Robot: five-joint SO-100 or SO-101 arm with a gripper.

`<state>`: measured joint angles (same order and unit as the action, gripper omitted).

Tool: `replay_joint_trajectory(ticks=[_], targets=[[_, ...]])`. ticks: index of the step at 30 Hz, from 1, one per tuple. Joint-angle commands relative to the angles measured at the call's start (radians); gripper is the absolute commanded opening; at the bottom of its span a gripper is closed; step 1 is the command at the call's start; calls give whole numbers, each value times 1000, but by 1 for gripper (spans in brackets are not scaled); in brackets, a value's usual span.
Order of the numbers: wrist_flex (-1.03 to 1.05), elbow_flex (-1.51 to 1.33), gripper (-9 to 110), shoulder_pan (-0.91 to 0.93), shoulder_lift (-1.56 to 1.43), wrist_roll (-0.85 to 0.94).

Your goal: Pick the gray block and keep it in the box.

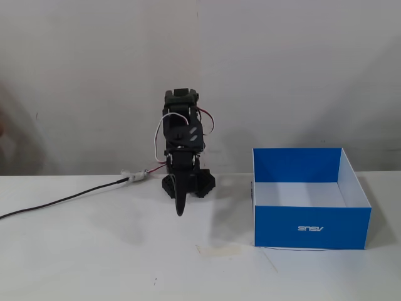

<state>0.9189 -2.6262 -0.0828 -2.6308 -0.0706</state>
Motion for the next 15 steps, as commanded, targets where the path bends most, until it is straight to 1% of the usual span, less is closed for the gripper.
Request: replay_joint_trajectory(ticks=[1,6,10,15], targets=[[-43,-29,0,20,-61,17],[-67,-138,0,43,-126,31],[-58,-298,0,52,-350,61],[66,-387,0,34,-627,78]])
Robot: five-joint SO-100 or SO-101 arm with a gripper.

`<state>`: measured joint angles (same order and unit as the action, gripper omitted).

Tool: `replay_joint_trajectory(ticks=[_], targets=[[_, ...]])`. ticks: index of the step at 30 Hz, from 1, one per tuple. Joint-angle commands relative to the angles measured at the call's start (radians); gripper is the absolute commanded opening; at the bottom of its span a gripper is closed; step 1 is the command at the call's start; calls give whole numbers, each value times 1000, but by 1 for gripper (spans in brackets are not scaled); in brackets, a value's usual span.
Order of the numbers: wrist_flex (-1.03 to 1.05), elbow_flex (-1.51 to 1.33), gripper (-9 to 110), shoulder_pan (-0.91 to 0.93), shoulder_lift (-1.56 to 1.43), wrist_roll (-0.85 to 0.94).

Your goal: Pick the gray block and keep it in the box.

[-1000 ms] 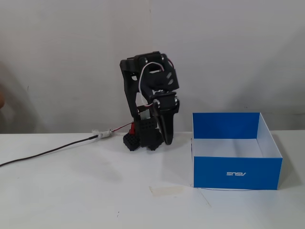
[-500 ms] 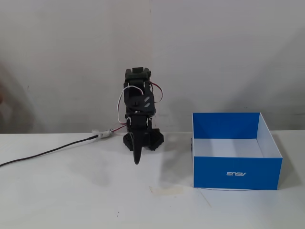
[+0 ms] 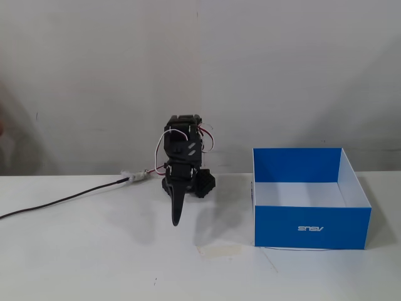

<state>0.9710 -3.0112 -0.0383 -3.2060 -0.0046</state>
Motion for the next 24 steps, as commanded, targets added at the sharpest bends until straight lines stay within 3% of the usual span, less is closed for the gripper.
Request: replay_joint_trajectory(ticks=[1,4,24], targets=[[34,-9,0,-12,-91,12],[112,-35,0,-11,-224,12],[123,-34,0,18,-222,6]])
